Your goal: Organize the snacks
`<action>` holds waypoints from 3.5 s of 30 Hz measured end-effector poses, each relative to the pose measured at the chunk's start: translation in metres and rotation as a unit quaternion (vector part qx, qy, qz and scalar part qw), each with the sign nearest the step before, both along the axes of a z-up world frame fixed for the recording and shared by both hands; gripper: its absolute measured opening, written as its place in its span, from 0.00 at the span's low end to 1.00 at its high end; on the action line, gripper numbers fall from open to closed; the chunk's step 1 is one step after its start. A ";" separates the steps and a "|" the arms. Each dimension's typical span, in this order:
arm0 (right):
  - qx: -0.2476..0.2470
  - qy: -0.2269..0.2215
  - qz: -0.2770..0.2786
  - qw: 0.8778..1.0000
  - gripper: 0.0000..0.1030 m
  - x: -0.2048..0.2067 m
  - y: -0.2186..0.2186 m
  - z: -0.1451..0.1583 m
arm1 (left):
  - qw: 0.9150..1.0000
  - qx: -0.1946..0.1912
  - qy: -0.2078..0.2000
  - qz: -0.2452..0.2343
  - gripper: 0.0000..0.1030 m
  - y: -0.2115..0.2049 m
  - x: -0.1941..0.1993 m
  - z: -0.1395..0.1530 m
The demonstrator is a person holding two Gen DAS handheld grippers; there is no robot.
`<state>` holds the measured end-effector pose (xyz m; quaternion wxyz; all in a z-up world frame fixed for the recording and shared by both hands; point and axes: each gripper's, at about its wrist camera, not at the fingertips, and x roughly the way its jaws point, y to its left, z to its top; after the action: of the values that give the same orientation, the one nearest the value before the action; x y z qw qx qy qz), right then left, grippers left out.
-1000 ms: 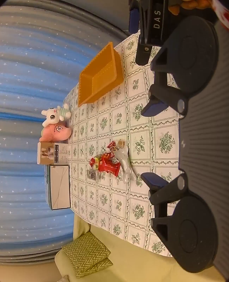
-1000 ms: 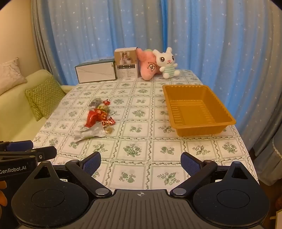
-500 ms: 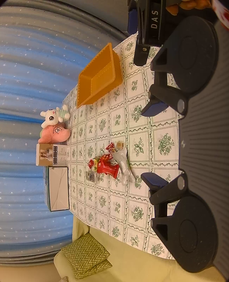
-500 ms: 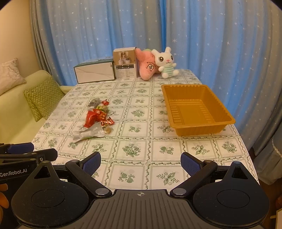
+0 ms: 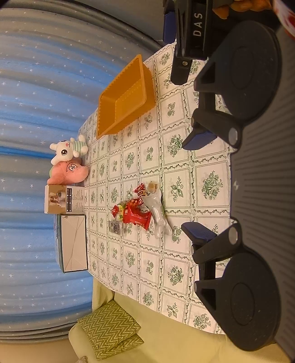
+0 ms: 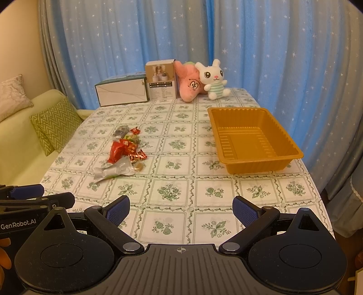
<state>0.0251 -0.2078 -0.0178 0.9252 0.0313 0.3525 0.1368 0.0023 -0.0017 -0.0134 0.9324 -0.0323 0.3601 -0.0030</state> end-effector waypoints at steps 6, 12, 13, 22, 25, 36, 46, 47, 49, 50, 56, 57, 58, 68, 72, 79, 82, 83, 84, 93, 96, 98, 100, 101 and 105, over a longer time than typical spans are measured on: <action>0.000 0.000 0.002 1.000 0.94 0.000 0.001 -0.001 | 1.000 0.000 0.000 0.000 0.66 0.000 0.000 0.000; -0.001 0.001 0.001 1.000 0.94 0.000 0.001 -0.001 | 1.000 -0.002 0.001 -0.001 0.66 0.001 0.001 0.000; -0.001 0.001 0.001 1.000 0.94 0.000 0.001 -0.001 | 1.000 -0.003 0.001 -0.001 0.66 0.001 0.001 0.000; -0.001 0.001 0.001 1.000 0.94 0.000 0.001 -0.001 | 1.000 -0.004 0.001 -0.001 0.66 0.000 0.001 0.001; -0.001 0.001 0.001 1.000 0.94 0.000 0.001 -0.001 | 1.000 -0.004 0.001 -0.001 0.66 0.000 0.001 0.001; -0.001 0.001 0.001 1.000 0.94 0.000 0.001 -0.001 | 1.000 -0.005 0.000 -0.001 0.66 -0.001 0.001 0.001; -0.001 0.003 0.002 1.000 0.94 0.000 0.002 -0.003 | 1.000 -0.004 0.000 -0.001 0.66 -0.001 0.001 0.001; -0.002 0.003 0.002 1.000 0.94 0.000 0.003 -0.004 | 1.000 -0.004 0.000 -0.001 0.66 -0.001 0.001 0.001; -0.002 0.003 0.002 1.000 0.94 0.000 0.003 -0.004 | 1.000 -0.004 0.001 -0.001 0.66 -0.001 0.001 0.001; -0.002 0.003 0.002 1.000 0.94 0.000 0.003 -0.004 | 1.000 -0.004 0.001 -0.001 0.66 -0.001 0.001 0.001; -0.003 0.005 0.003 1.000 0.94 0.001 0.004 -0.006 | 1.000 -0.005 0.001 -0.002 0.66 -0.003 0.001 -0.001; -0.004 0.006 0.003 1.000 0.94 0.001 0.004 -0.007 | 1.000 -0.005 0.001 -0.002 0.66 -0.003 0.001 -0.001; -0.004 0.007 0.004 1.000 0.94 0.001 0.005 -0.008 | 1.000 -0.005 0.001 -0.002 0.66 -0.003 0.001 -0.001; -0.007 0.019 0.006 1.000 0.94 0.011 0.006 -0.013 | 1.000 -0.008 0.009 -0.006 0.66 -0.001 0.007 -0.009; -0.008 0.026 0.008 1.000 0.94 0.019 0.008 -0.019 | 1.000 -0.009 0.013 -0.005 0.66 0.006 0.017 -0.014; -0.005 0.045 0.007 0.999 0.94 0.038 0.011 -0.037 | 1.000 -0.016 0.025 -0.007 0.65 0.020 0.035 -0.027; -0.004 0.053 0.008 0.999 0.94 0.046 0.014 -0.045 | 0.999 -0.012 0.031 -0.012 0.65 0.024 0.045 -0.034; -0.004 0.055 0.008 0.998 0.94 0.049 0.015 -0.047 | 0.999 -0.011 0.033 -0.012 0.65 0.026 0.048 -0.036; -0.004 0.058 0.009 0.998 0.94 0.052 0.016 -0.049 | 0.999 -0.011 0.033 -0.012 0.65 0.027 0.051 -0.037; 0.003 0.049 0.022 0.999 0.94 0.076 0.030 -0.057 | 0.999 0.014 0.022 -0.037 0.66 0.047 0.084 -0.045; -0.001 0.045 0.024 0.999 0.94 0.086 0.036 -0.062 | 0.998 0.027 0.013 -0.061 0.66 0.055 0.095 -0.050; 0.000 0.045 0.027 0.999 0.94 0.094 0.039 -0.068 | 0.996 0.038 0.015 -0.077 0.66 0.058 0.105 -0.055; 0.001 0.044 0.036 0.998 0.94 0.101 0.043 -0.074 | 0.995 0.038 0.012 -0.095 0.66 0.064 0.113 -0.060; 0.001 0.043 0.040 0.998 0.94 0.105 0.045 -0.077 | 0.994 0.039 0.017 -0.103 0.66 0.067 0.119 -0.064; 0.002 0.039 0.051 0.998 0.94 0.120 0.054 -0.088 | 0.988 0.063 0.021 -0.139 0.65 0.072 0.140 -0.078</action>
<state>0.1452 -0.1537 -0.1057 0.9027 0.0205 0.3889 0.1829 0.1420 0.0703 -0.0917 0.9155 0.0766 0.3796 -0.1094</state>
